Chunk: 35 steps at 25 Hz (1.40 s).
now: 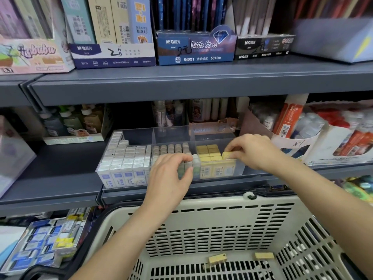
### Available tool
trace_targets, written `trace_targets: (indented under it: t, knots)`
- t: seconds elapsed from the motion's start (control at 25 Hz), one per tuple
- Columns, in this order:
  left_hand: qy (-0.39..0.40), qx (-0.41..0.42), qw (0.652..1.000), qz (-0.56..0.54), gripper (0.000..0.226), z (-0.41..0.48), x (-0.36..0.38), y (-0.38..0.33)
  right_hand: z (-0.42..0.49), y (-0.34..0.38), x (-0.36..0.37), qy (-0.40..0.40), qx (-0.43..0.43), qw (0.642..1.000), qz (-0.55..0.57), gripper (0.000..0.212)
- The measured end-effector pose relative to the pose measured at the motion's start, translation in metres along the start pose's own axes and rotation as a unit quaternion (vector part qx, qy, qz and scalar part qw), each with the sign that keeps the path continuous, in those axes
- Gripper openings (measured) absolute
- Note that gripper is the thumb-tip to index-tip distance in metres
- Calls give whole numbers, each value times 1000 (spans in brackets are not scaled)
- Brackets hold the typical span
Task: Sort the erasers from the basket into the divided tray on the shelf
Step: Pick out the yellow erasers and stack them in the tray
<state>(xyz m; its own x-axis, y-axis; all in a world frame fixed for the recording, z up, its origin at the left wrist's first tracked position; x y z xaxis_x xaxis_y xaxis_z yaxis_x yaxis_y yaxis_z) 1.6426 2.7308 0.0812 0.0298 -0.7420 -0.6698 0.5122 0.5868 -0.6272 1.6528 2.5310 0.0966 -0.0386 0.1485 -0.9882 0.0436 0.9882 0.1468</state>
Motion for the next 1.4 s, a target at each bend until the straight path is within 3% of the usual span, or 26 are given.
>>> trace_targets:
  t: [0.28,0.44,0.52,0.6,0.68,0.76,0.84,0.92,1.0,1.16,1.28,1.4]
  knots:
    - [0,4,1000,-19,19,-4,0,-5,8,3,9,35,-15,999,-19,27]
    - [38,22,993,-106,15,-32,4,-23,-42,7,-25,-154,-67,977,132,23]
    - [109,19,988,-105,13,-54,18,-21,-82,16,-19,-173,-112,955,212,20]
    - [180,-30,978,-105,12,-79,41,-5,-109,28,25,-84,-114,964,225,18]
    - [235,-118,956,-133,13,-105,68,18,-127,35,94,92,-92,979,154,16]
    - [282,-206,925,-149,13,-132,94,37,-144,19,159,278,-29,959,41,40]
    - [320,-252,903,-135,14,-151,110,51,-158,-10,198,368,49,928,-16,62]
    - [349,-252,894,-123,9,-160,119,56,-162,-33,216,351,100,931,-20,63]
    - [359,-254,889,-126,3,-163,122,57,-162,-46,226,295,129,947,-18,51]
    - [385,-258,878,-121,14,-169,125,56,-154,-61,220,192,155,969,-2,37]
    - [390,-267,872,-125,20,-172,128,58,-159,-68,232,227,166,960,-11,32]
    - [393,-280,868,-120,20,-175,130,64,-164,-53,249,296,122,947,38,27]
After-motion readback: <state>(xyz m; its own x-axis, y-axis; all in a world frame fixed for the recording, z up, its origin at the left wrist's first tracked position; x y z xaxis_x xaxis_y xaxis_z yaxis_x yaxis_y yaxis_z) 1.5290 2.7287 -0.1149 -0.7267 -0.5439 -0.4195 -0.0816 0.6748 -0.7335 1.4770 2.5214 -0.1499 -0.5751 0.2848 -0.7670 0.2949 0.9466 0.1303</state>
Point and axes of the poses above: each hand's wrist, its own z-axis towards the middle knuckle, its own x-axis out of the palm, y = z × x, the point moved 8 cm from there along z, towards the middle knuckle, and after that the axes turned 4 degrees about y, right-handed, at the moved point
